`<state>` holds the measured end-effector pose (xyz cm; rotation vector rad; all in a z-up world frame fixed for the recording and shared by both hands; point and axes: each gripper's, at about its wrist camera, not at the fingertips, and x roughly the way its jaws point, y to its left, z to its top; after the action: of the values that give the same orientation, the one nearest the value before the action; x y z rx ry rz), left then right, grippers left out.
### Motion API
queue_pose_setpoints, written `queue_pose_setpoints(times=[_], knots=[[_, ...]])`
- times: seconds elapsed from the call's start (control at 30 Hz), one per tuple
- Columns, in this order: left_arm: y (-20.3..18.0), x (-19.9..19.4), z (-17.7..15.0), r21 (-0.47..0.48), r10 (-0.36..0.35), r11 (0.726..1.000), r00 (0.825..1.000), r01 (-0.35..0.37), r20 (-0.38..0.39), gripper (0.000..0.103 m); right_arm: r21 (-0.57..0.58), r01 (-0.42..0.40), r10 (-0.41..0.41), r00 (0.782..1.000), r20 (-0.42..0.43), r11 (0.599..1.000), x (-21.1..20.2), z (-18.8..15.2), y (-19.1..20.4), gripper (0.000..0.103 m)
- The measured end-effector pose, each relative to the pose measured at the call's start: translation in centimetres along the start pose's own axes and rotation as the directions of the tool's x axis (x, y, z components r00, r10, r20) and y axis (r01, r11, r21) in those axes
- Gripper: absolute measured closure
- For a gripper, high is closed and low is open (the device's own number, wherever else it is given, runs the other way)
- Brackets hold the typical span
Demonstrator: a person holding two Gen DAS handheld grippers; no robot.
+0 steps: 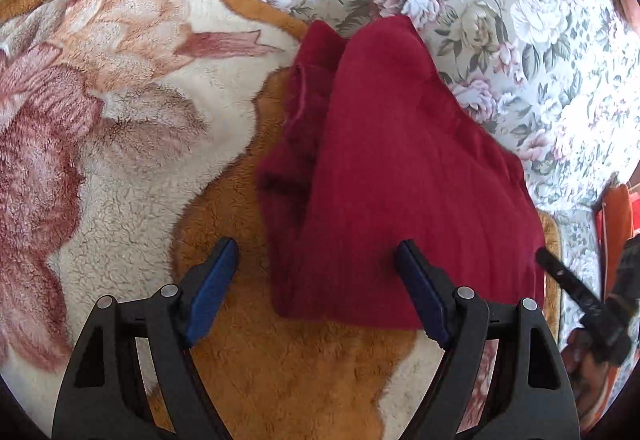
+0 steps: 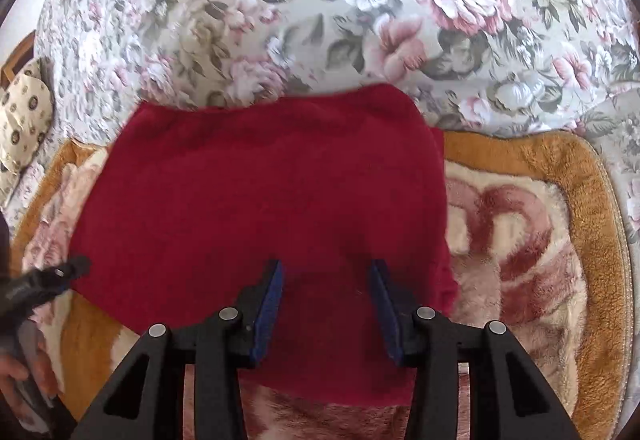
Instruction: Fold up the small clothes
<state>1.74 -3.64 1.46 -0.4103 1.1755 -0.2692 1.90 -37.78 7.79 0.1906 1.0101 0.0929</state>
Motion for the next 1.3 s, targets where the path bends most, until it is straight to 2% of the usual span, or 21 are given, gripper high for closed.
queue_pose_setpoints(times=[0.07, 0.17, 0.33, 0.37, 0.43, 0.47, 0.53, 0.6, 0.67, 0.73, 0.83, 0.97, 1.07, 1.1, 1.2, 1.3], knots=[[-0.3, 0.0, 0.3, 0.012, 0.010, 1.000, 1.000, -0.010, -0.003, 0.021, -0.023, -0.064, 0.064, 0.998, 0.020, 0.998, 0.3, 1.3, 2.7, 0.060], [-0.4, 0.1, 0.7, 0.039, 0.015, 0.999, 0.999, -0.014, -0.029, 0.022, -0.049, -0.186, 0.187, 0.982, 0.014, 0.981, 2.3, 3.8, 7.8, 0.060], [0.9, -0.8, 0.9, 0.066, -0.005, 0.998, 0.997, 0.010, -0.077, 0.022, -0.144, -0.266, 0.267, 0.964, -0.014, 0.953, 6.4, 6.9, 15.7, 0.060], [1.1, -0.9, 1.0, 0.062, -0.010, 0.998, 0.996, 0.015, -0.084, 0.022, -0.168, -0.271, 0.274, 0.962, -0.008, 0.948, 7.4, 7.5, 17.0, 0.061], [1.4, -1.1, 1.2, 0.076, -0.005, 0.997, 0.995, 0.012, -0.101, 0.022, -0.205, -0.227, 0.231, 0.973, -0.006, 0.952, 9.6, 8.7, 19.2, 0.076], [1.4, -1.1, 1.2, 0.093, -0.002, 0.996, 0.994, 0.012, -0.114, 0.022, -0.205, -0.201, 0.204, 0.979, -0.006, 0.958, 10.9, 9.2, 19.8, 0.078], [1.3, -1.1, 1.4, 0.132, 0.003, 0.991, 0.990, 0.015, -0.138, 0.022, -0.177, -0.218, 0.215, 0.976, -0.041, 0.960, 13.8, 10.2, 20.4, 0.078], [1.4, -1.0, 1.5, 0.152, 0.000, 0.988, 0.988, 0.024, -0.157, 0.022, -0.109, -0.249, 0.233, 0.962, -0.146, 0.962, 17.7, 10.4, 20.2, 0.078], [1.3, -1.1, 1.6, 0.178, 0.003, 0.984, 0.985, 0.028, -0.171, 0.022, -0.079, -0.273, 0.257, 0.951, -0.173, 0.959, 19.3, 9.9, 20.2, 0.078], [1.2, -1.1, 1.6, 0.220, 0.020, 0.975, 0.983, 0.021, -0.184, 0.021, -0.074, -0.283, 0.270, 0.951, -0.149, 0.956, 18.6, 9.9, 20.0, 0.078], [1.2, -1.3, 1.5, 0.254, 0.048, 0.967, 0.982, 0.000, -0.184, 0.022, -0.024, -0.367, 0.361, 0.923, -0.136, 0.930, 15.7, 9.3, 18.8, 0.078], [1.5, -1.5, 1.1, 0.267, 0.082, 0.963, 0.982, -0.034, -0.171, 0.022, -0.119, -0.381, 0.367, 0.922, -0.120, 0.917, 11.4, 7.1, 18.4, 0.078], [1.8, -1.8, 1.1, 0.233, 0.075, 0.972, 0.985, -0.038, -0.154, 0.022, -0.121, -0.374, 0.356, 0.923, -0.146, 0.920, 10.4, 6.3, 18.3, 0.078], [1.9, -1.9, 1.0, 0.214, 0.067, 0.976, 0.987, -0.035, -0.146, 0.022, -0.123, -0.361, 0.344, 0.928, -0.143, 0.924, 10.3, 6.3, 18.5, 0.076], [2.7, -2.1, 1.1, 0.134, 0.024, 0.991, 0.989, -0.005, -0.147, 0.021, -0.107, -0.332, 0.318, 0.939, -0.132, 0.937, 10.9, 6.9, 19.0, 0.059], [4.0, -2.8, 1.1, 0.033, -0.036, 0.999, 0.991, 0.041, -0.130, 0.021, -0.127, -0.296, 0.273, 0.947, -0.167, 0.947, 12.7, 7.8, 20.6, 0.058]])
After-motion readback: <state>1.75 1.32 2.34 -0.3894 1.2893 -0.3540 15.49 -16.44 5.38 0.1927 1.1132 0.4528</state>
